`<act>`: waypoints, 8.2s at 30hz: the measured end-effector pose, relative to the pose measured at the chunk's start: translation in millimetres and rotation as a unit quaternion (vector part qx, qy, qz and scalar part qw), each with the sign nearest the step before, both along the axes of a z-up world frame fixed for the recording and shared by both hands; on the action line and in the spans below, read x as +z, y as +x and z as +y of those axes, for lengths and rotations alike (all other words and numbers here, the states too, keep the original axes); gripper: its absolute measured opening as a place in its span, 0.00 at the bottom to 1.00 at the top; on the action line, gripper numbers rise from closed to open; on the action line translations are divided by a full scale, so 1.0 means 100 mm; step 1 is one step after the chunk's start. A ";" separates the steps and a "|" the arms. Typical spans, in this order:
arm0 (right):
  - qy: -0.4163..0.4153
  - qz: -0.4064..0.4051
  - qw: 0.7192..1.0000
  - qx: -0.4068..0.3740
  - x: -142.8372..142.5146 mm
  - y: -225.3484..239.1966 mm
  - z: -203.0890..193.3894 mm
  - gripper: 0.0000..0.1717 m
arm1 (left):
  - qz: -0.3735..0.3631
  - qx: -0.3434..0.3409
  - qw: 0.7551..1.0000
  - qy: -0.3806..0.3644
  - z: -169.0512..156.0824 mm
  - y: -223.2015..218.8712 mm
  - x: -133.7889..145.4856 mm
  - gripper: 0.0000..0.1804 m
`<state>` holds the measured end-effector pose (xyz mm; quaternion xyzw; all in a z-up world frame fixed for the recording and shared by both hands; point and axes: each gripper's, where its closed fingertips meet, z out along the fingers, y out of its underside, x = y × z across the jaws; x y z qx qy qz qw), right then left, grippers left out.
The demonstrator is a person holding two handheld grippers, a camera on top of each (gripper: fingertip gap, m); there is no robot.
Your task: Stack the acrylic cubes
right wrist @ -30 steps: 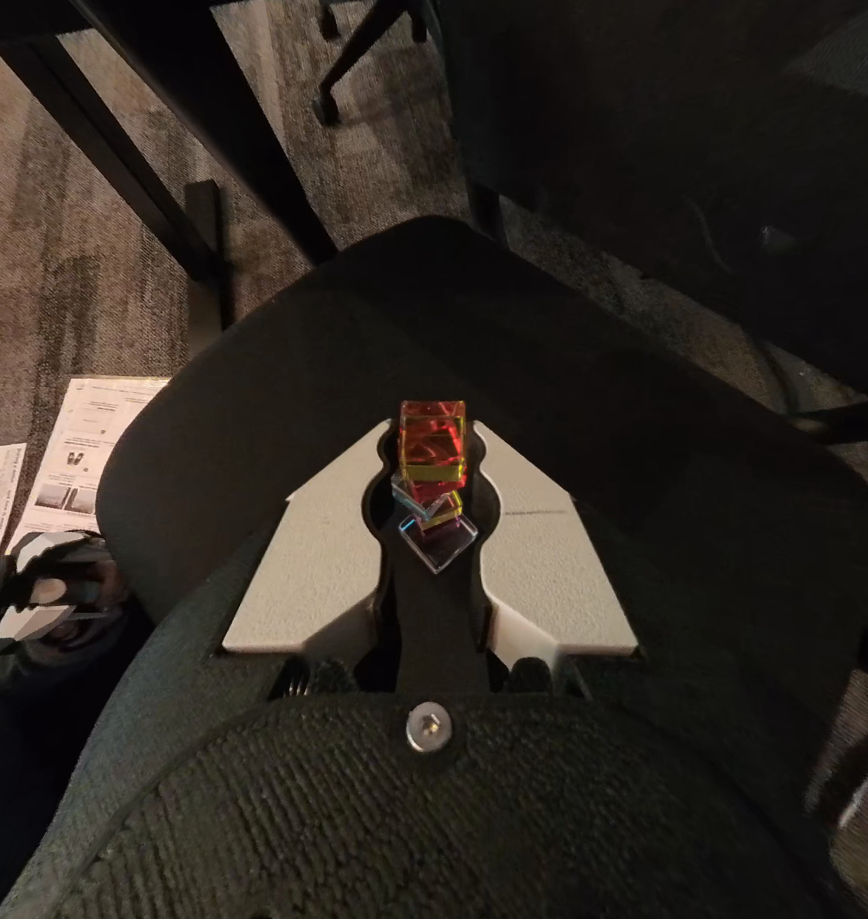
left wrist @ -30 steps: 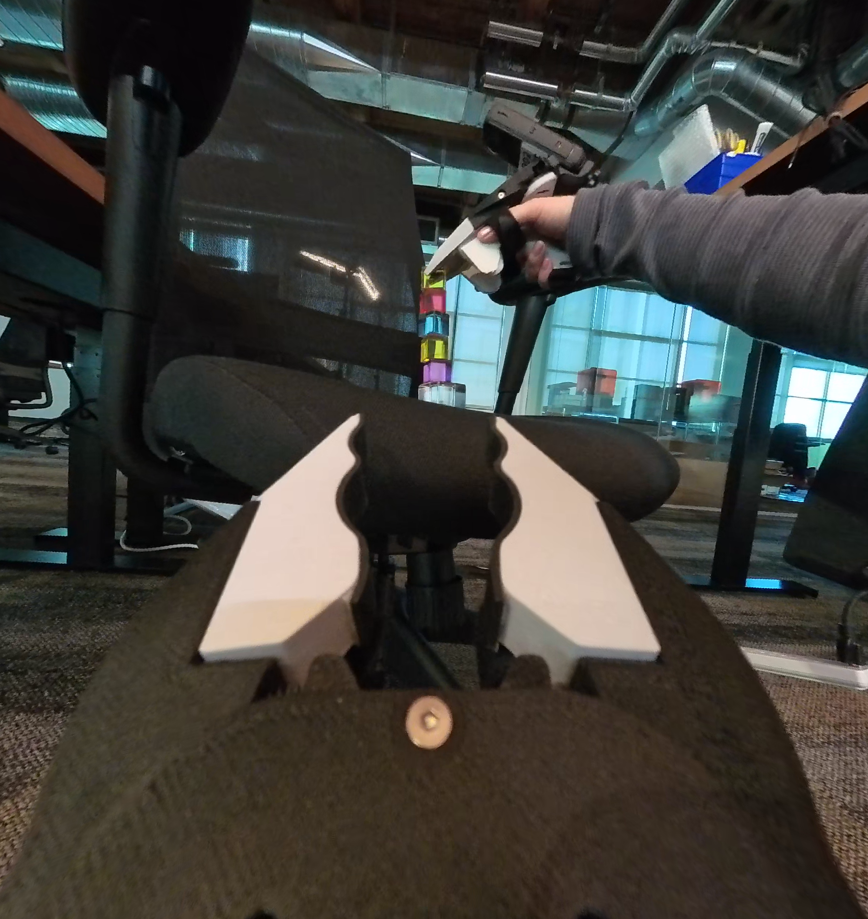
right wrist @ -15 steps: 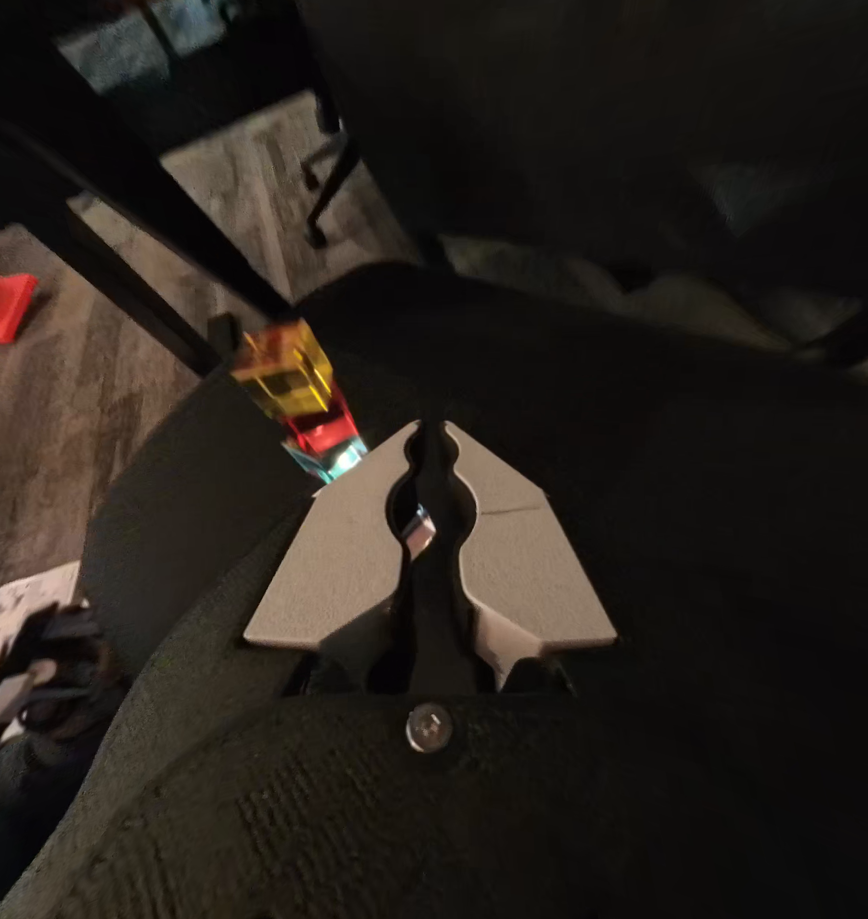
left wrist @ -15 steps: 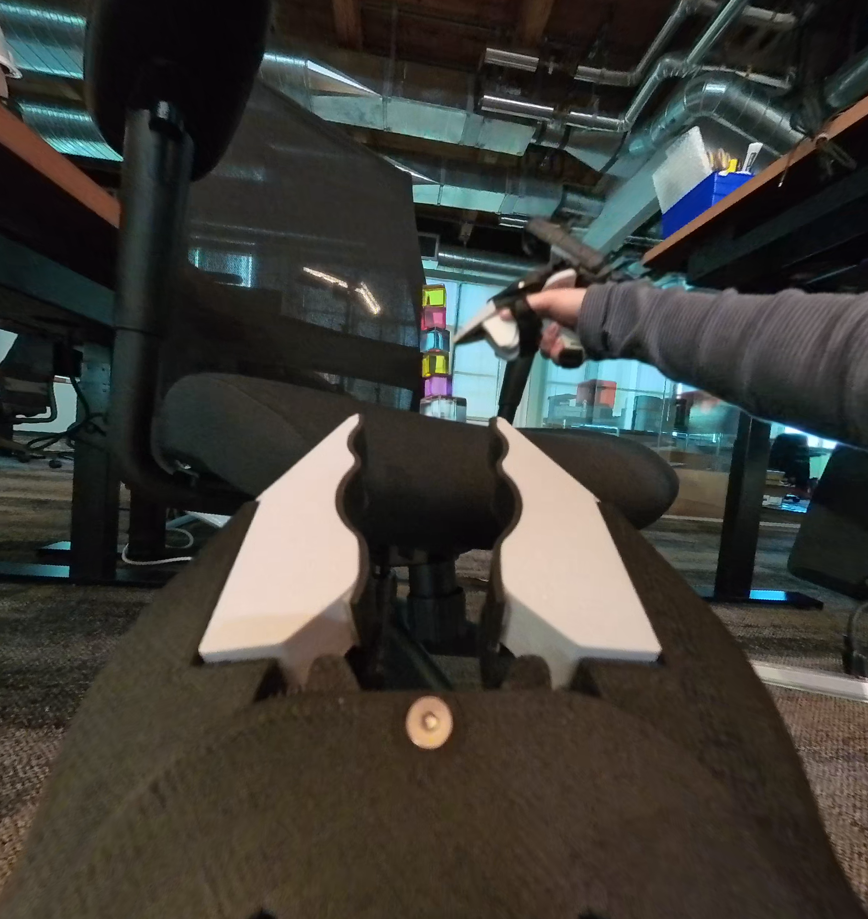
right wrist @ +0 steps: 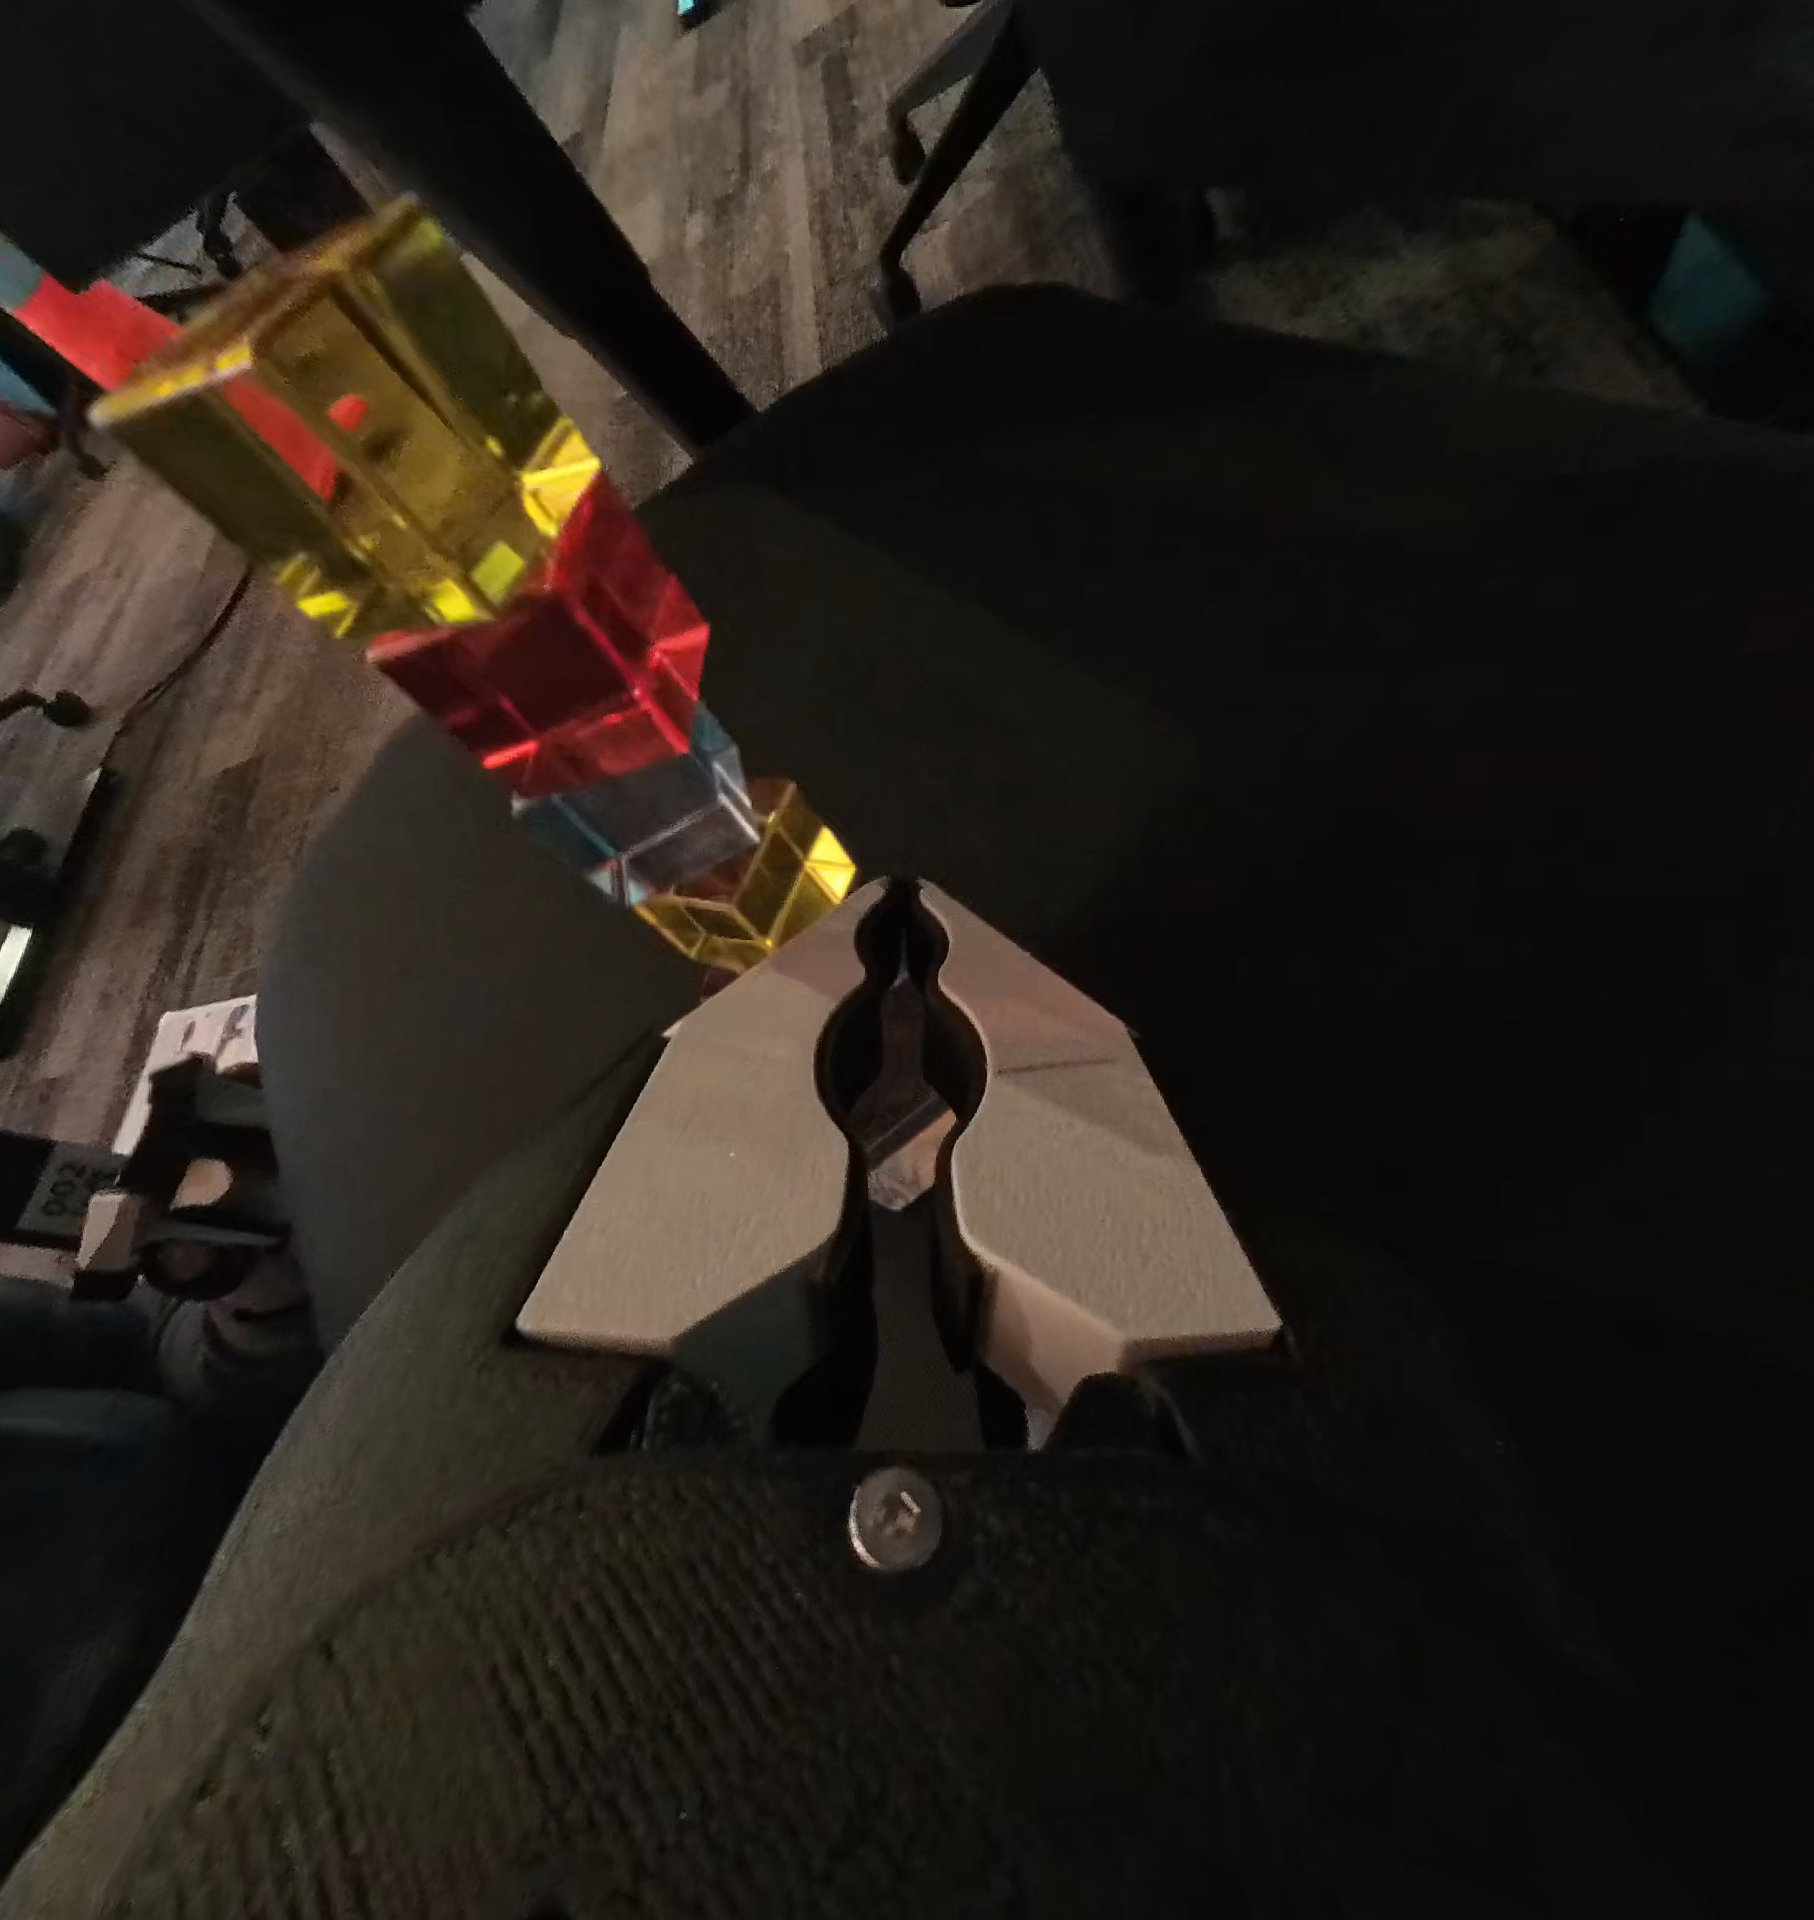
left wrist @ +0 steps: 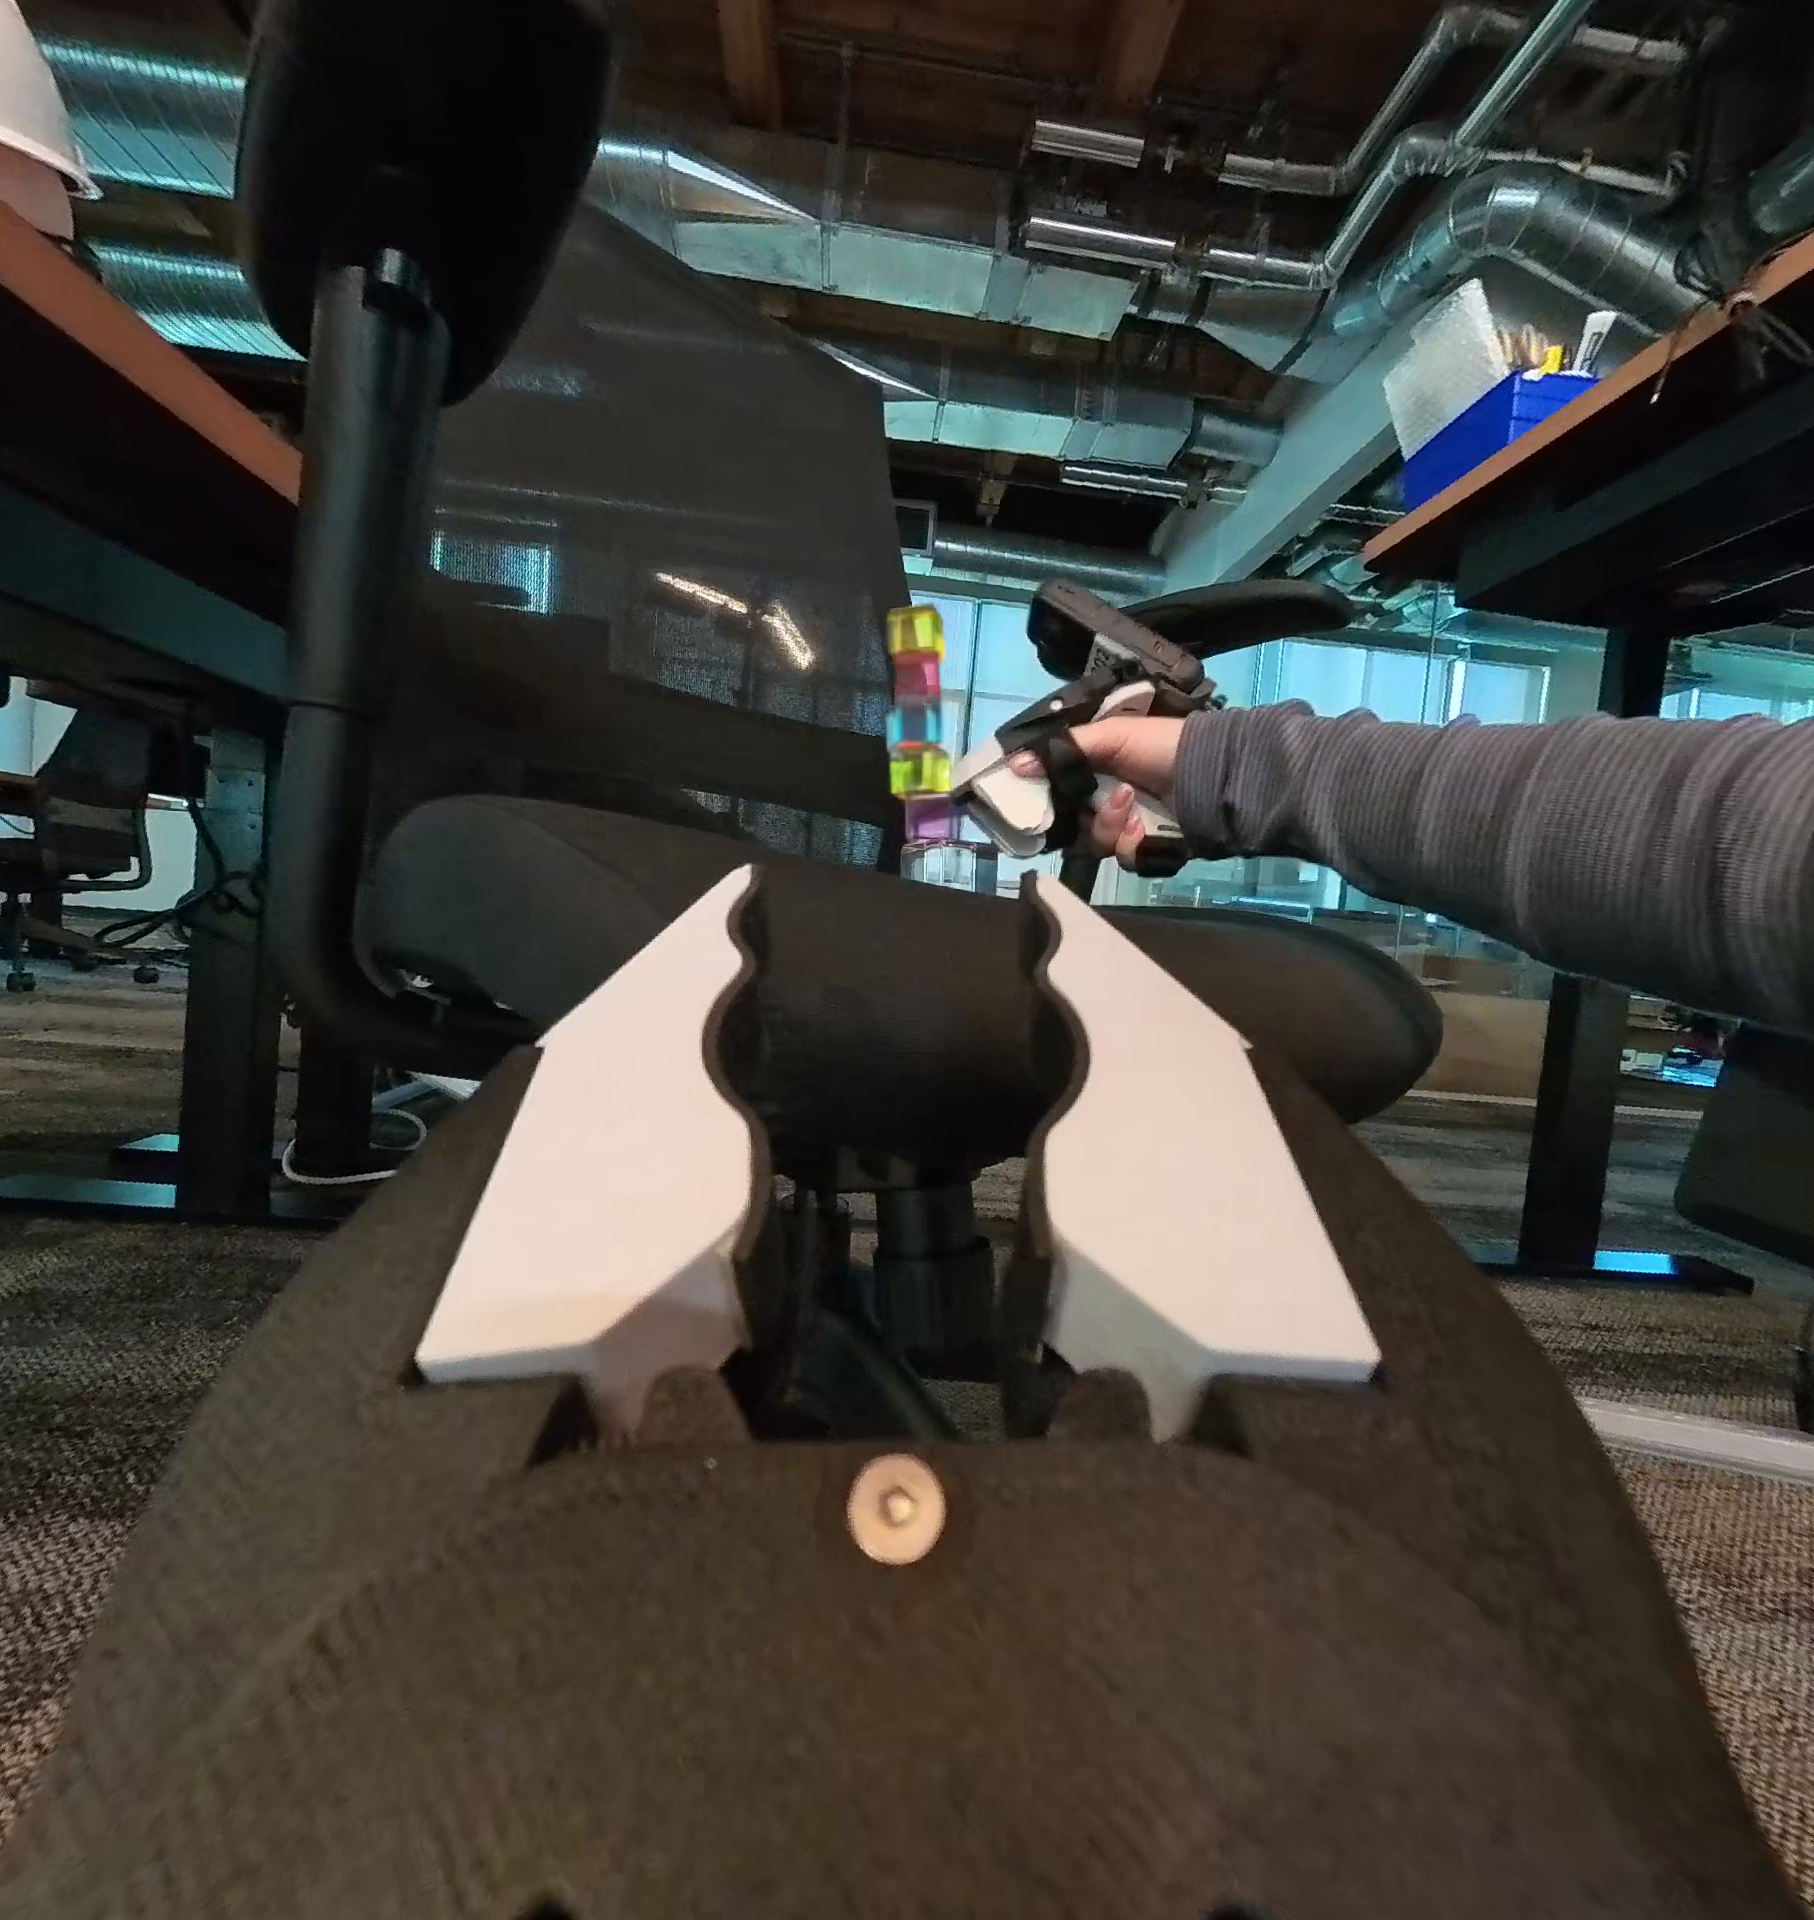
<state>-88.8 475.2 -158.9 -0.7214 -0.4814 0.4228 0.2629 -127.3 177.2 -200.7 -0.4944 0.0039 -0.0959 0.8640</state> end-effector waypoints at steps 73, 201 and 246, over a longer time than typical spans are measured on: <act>0.260 -0.451 0.814 0.259 0.09 0.19 -0.32 0.15 | -0.041 0.024 0.997 0.057 -0.31 -0.42 0.22 0.26; 0.119 -0.520 0.845 0.042 0.50 0.19 -0.12 0.14 | -0.095 -0.032 0.994 0.048 -0.24 -0.39 0.14 0.26; 0.099 -0.500 0.859 -0.039 0.70 -0.43 -0.29 0.14 | -0.122 -0.046 0.989 0.068 -0.34 -0.47 0.20 0.26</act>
